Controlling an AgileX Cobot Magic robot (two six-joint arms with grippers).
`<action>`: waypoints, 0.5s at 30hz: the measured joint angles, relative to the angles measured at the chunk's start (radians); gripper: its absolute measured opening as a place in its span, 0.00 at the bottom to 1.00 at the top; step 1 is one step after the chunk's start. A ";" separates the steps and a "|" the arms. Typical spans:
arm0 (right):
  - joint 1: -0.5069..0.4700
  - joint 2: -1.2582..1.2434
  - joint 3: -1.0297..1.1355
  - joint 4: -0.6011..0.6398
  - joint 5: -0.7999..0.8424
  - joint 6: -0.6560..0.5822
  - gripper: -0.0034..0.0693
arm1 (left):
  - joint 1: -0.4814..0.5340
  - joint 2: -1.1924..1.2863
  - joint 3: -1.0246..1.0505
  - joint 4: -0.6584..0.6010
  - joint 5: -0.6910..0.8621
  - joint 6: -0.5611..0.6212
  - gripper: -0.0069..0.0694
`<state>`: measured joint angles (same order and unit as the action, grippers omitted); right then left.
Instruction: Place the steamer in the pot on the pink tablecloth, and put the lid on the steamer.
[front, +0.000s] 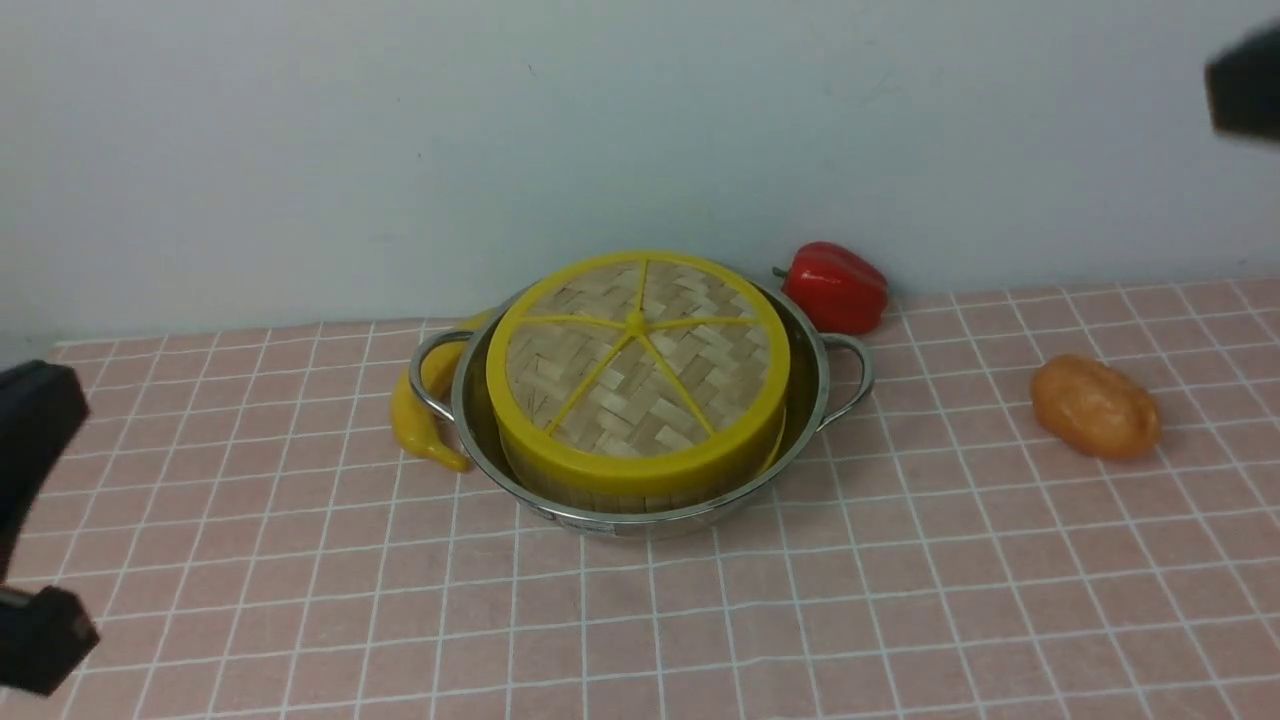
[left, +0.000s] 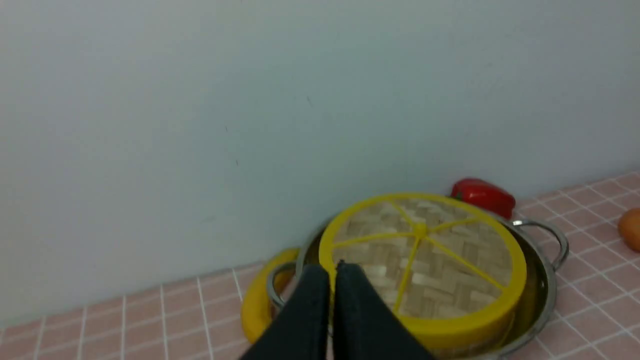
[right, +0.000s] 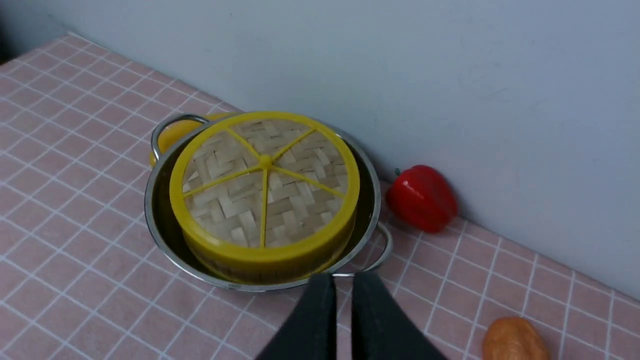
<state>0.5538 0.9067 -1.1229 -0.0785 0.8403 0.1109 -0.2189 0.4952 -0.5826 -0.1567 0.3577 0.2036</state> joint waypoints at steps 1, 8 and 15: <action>0.000 -0.044 0.090 -0.003 -0.068 0.008 0.08 | 0.000 0.018 0.000 0.000 0.005 -0.007 0.11; 0.000 -0.208 0.629 -0.005 -0.553 0.077 0.03 | 0.000 0.101 0.001 0.001 0.011 -0.020 0.12; 0.000 -0.241 0.663 -0.005 -0.722 0.112 0.03 | 0.000 0.106 0.001 0.003 0.018 -0.021 0.12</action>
<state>0.5538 0.6657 -0.4596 -0.0839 0.1180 0.2234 -0.2189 0.6008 -0.5815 -0.1537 0.3759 0.1830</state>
